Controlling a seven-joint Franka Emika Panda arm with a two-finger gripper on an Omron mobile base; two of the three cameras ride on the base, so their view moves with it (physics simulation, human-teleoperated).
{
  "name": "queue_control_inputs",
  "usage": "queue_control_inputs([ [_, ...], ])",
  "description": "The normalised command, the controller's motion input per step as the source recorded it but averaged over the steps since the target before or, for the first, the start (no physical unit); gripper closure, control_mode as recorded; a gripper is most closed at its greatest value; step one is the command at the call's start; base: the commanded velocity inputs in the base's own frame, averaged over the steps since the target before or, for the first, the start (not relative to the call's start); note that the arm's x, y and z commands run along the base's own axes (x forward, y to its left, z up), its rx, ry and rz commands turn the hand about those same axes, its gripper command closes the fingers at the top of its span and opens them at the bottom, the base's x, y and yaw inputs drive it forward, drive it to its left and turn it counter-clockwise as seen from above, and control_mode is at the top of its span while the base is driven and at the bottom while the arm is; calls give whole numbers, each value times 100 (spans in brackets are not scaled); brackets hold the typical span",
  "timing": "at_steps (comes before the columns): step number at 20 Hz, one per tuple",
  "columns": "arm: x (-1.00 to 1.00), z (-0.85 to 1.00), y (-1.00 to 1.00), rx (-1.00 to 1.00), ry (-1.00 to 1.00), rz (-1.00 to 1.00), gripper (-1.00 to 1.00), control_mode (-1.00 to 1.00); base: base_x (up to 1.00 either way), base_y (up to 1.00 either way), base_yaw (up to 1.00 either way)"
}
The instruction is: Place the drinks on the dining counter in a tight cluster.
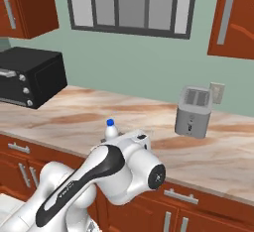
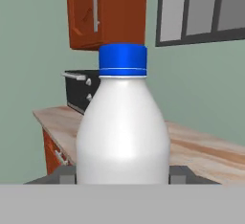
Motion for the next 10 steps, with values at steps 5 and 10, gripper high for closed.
queue_control_inputs([
  [5, 0, 0, 0, 0, 0, 0, 100, 100, -54, -4, -22],
  [10, 0, 0, 0, 0, 0, 0, 100, 100, -10, 10, -70],
])
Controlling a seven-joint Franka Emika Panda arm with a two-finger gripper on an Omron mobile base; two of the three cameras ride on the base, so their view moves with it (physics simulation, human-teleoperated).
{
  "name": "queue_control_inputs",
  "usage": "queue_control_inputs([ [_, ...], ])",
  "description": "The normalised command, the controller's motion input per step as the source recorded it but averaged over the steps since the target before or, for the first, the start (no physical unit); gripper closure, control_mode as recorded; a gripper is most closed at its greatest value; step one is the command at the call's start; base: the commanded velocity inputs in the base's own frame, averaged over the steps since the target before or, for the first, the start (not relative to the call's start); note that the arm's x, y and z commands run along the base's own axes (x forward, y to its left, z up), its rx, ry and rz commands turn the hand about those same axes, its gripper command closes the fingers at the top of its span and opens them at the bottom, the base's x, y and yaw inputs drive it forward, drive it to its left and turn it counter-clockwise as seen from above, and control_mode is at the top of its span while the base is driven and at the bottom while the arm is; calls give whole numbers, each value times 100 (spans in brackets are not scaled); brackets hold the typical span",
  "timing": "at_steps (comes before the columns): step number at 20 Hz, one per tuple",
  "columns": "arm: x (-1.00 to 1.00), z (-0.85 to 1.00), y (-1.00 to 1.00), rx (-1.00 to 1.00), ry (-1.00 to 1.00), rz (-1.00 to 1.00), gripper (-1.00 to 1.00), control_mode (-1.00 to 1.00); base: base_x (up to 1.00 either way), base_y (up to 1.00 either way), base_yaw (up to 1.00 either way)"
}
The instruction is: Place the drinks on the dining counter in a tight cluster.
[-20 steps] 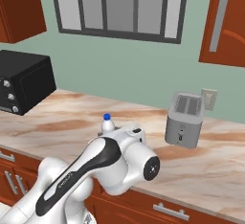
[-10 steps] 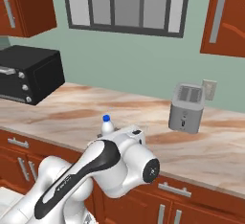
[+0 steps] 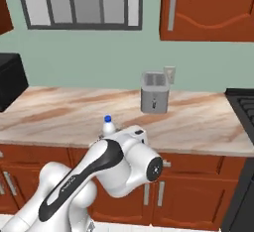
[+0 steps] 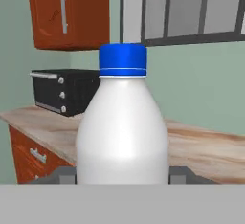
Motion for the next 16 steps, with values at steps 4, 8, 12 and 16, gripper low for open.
queue_control_inputs([
  [4, 0, 0, 0, 0, 0, 0, 100, 100, 0, 17, -87],
  [8, 0, 0, 0, 0, 0, 0, 100, 100, 0, 15, -90],
  [12, 0, 0, 0, 0, 0, 0, 100, 100, 0, 13, -92],
  [16, 0, 0, 0, 0, 0, 0, 100, 100, 0, 12, -93],
])
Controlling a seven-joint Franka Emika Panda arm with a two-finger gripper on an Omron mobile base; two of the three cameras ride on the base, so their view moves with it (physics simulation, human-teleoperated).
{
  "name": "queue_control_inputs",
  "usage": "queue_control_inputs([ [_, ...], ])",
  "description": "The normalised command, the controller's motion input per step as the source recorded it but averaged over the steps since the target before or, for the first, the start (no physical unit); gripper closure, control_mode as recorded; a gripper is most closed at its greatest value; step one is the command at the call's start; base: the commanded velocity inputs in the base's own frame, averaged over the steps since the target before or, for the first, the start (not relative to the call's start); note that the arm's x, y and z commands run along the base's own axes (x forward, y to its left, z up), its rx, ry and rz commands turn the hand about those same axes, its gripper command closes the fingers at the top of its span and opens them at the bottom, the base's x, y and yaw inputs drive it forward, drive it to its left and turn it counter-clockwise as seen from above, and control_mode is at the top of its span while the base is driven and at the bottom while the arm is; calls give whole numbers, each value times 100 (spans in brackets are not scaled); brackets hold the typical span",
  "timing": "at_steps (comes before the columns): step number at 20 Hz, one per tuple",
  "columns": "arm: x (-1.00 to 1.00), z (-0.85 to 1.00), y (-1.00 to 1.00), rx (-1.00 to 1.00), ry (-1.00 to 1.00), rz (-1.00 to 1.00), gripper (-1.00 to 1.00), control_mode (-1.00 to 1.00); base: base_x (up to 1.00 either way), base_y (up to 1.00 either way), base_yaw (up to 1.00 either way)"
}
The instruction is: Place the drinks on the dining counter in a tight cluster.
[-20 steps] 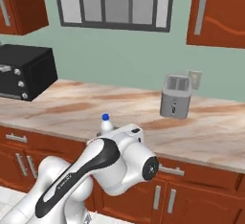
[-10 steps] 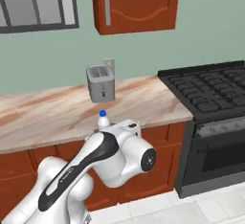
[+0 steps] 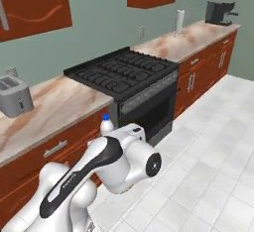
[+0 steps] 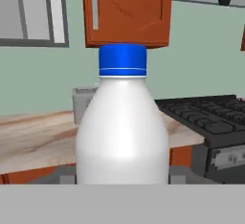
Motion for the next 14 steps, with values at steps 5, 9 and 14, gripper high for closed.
queue_control_inputs([
  [5, 0, 0, 0, 0, 0, 0, 100, 100, 0, 8, -93],
  [9, 0, 0, 0, 0, 0, 0, 100, 100, 7, 0, -82],
  [14, 0, 0, 0, 0, 0, 0, 100, 100, 43, -3, -43],
])
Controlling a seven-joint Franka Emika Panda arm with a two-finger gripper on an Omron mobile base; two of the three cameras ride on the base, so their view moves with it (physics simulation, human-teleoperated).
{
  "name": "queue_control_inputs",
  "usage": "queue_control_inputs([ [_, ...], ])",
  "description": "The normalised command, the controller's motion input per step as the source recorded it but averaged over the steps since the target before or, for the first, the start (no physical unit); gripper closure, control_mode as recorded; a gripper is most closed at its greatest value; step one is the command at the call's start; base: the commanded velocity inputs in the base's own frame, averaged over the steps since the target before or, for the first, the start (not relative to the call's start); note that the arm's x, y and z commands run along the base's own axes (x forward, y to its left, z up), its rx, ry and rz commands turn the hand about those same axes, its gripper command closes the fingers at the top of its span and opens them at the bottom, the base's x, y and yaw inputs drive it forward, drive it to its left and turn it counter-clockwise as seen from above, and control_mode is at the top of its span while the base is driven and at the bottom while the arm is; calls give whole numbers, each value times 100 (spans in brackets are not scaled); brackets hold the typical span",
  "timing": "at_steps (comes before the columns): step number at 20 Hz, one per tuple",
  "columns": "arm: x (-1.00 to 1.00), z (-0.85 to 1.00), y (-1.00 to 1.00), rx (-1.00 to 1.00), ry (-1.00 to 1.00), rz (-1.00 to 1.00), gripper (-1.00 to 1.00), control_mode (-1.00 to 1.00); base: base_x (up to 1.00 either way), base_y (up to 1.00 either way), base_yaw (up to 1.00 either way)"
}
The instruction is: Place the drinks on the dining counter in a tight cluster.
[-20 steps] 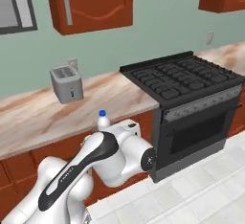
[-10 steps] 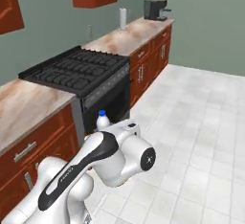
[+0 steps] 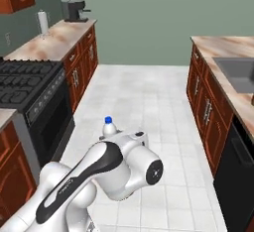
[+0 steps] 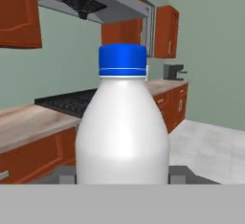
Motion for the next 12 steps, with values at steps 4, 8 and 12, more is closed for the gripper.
queue_control_inputs([
  [4, 0, 0, 0, 0, 0, 0, 100, 100, 65, -8, -15],
  [8, 0, 0, 0, 0, 0, 0, 100, 100, 71, 0, -21],
  [12, 0, 0, 0, 0, 0, 0, 100, 100, 65, 0, -28],
])
